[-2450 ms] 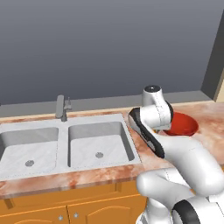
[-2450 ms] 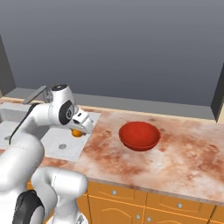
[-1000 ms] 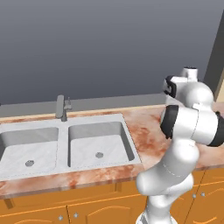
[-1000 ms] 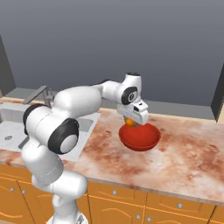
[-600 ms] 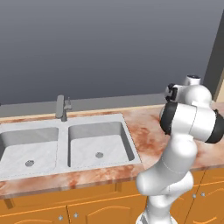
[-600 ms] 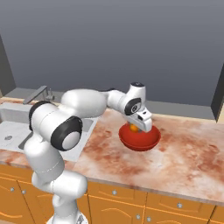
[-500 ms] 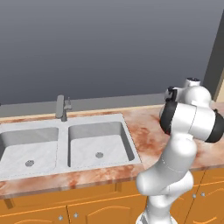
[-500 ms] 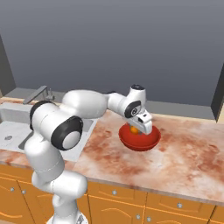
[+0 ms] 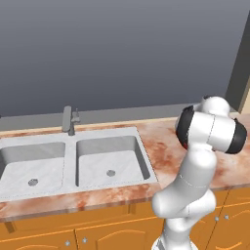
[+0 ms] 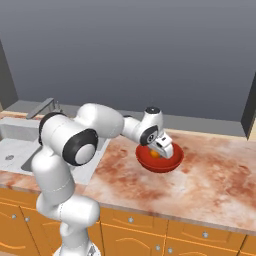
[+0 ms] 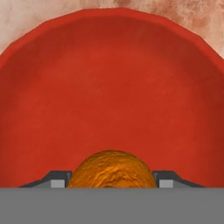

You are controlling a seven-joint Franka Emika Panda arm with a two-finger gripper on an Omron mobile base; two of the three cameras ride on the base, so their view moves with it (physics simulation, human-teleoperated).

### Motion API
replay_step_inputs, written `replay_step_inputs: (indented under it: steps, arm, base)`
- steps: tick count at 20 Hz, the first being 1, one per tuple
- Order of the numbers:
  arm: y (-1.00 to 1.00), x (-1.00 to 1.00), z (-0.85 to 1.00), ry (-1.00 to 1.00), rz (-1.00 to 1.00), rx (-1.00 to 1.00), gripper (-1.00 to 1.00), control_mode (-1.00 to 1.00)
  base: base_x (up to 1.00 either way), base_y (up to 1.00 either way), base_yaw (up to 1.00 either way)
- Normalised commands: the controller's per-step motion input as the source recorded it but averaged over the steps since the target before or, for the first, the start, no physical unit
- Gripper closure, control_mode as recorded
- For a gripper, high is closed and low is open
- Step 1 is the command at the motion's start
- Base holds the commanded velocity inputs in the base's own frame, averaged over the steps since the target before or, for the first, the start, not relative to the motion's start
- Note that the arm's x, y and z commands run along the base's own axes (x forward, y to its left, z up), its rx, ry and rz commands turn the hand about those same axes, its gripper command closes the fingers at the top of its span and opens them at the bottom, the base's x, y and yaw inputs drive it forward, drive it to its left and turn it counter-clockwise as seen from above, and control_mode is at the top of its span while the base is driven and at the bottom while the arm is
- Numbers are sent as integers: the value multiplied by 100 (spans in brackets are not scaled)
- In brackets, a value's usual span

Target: Pick the lemon wedges from the cabinet and place them in one bowl. Pick the tangerine from the sink and place it in the other bowl.

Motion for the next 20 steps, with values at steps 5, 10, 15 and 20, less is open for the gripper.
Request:
replay_step_inputs:
  steps: [5,10,15,20]
  arm:
    - [-20,6,-19,0,0,0,100,-100]
    - [-5,11,-2,0,0,0,-100,-100]
    - [0,10,0,0,0,0,-100,-100]
    - [0,6,0,1,0,0,-100,-100]
  base:
    - [0,0,0]
    - [0,0,0]
    - [0,0,0]
    - [0,0,0]
